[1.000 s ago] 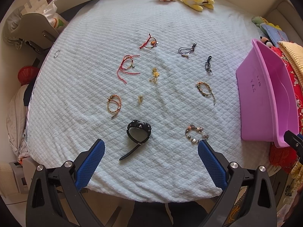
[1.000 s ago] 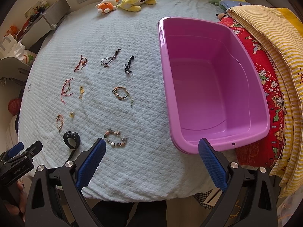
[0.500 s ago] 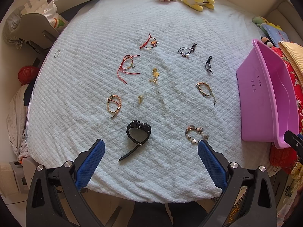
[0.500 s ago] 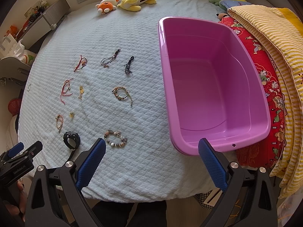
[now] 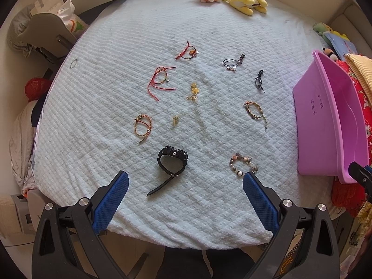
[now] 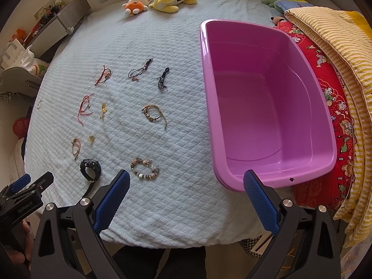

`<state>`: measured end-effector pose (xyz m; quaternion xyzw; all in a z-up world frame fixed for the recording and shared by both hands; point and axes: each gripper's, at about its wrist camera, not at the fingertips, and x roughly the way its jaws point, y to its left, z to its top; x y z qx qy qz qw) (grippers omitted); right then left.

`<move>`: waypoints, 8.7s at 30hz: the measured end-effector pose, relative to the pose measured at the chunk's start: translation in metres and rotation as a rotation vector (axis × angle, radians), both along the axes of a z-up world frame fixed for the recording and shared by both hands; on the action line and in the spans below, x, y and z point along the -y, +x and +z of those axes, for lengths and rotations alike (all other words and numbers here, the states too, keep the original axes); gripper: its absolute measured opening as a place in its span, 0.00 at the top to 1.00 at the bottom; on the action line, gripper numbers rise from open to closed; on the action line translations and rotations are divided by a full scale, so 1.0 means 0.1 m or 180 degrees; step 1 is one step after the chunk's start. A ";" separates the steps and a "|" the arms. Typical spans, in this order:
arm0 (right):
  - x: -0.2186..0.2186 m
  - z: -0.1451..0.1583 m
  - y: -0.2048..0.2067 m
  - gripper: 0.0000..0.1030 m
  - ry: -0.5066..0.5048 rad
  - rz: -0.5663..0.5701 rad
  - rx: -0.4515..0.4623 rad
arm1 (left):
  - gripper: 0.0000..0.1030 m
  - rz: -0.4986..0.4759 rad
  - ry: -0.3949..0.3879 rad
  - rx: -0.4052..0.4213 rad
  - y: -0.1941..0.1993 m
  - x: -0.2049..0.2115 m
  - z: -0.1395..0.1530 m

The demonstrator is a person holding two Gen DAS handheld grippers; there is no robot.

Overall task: Organize jewelry
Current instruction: 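Move left tool to the black watch while right tool approaches the beaded bracelet, then close left tool on the black watch while right tool grasps the beaded bracelet, then carry the watch and bracelet in both tools over the pink tub, then open both tools to drop the watch and bracelet into the tub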

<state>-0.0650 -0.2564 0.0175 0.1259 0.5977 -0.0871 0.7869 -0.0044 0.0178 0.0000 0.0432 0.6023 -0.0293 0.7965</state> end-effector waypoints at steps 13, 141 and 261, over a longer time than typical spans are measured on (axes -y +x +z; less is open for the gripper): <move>-0.28 -0.48 -0.33 0.09 0.0335 0.0500 0.0088 | 0.06 0.0642 -0.0099 0.0143 -0.54 -0.52 -0.26; -1.30 -1.44 -0.08 0.91 -0.0137 0.0318 0.1042 | 0.94 -0.0846 -0.0604 0.0967 -0.25 -0.23 -1.26; 2.30 -0.14 0.24 0.62 0.0311 0.0132 0.0221 | 0.24 -0.0997 -0.0150 0.0062 0.29 3.48 0.16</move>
